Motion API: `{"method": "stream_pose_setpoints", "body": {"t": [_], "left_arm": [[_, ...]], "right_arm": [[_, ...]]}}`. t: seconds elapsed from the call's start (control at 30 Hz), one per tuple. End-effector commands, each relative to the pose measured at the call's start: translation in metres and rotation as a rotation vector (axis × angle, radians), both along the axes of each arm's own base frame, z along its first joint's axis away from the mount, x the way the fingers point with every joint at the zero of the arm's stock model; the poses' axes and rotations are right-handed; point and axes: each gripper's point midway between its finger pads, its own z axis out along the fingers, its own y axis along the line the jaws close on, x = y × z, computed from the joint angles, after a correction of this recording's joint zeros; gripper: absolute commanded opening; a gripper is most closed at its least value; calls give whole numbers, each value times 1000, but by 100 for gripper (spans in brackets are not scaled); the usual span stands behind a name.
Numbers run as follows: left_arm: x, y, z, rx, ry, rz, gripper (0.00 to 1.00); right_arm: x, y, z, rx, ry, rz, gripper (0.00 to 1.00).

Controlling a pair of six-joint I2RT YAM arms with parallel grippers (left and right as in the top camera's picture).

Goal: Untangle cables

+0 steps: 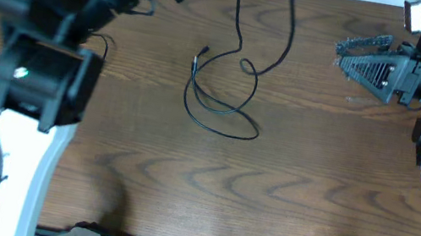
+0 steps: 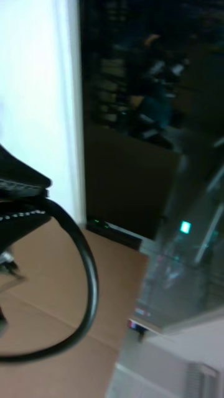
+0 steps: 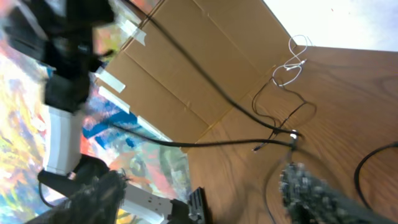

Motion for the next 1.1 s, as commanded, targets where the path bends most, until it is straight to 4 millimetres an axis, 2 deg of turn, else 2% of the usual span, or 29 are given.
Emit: {"method": "stream_pose_setpoints", "body": {"t": [0.0, 0.2, 0.33, 0.43, 0.6, 0.73, 0.8, 0.87, 0.9, 1.07], "left_arm": [[-13, 8, 34, -31, -48, 26, 7], [-10, 27, 66, -129, -74, 126, 8], [-10, 28, 72, -134, -86, 127, 7], [2, 25, 58, -116, -31, 131, 8], [31, 18, 16, -45, 105, 147, 7], [50, 13, -20, 26, 207, 154, 8], [55, 10, -32, 40, 250, 143, 7], [57, 9, -38, 47, 272, 143, 8], [58, 9, -39, 41, 282, 142, 7], [57, 9, -35, 24, 278, 139, 7]], "right_arm": [[1, 0, -10, -3, -22, -4, 84], [0, 5, -30, 2, 16, 8, 96], [2, 15, -51, 18, 57, -5, 99], [8, 24, -70, 31, 105, -46, 99], [26, 40, -122, -31, 228, -186, 99], [36, 41, -194, -268, 361, -390, 99], [31, 40, -221, -395, 401, -447, 99], [23, 45, -232, -457, 400, -438, 99], [15, 55, -236, -488, 378, -401, 99], [0, 83, -235, -524, 271, -302, 99]]}}
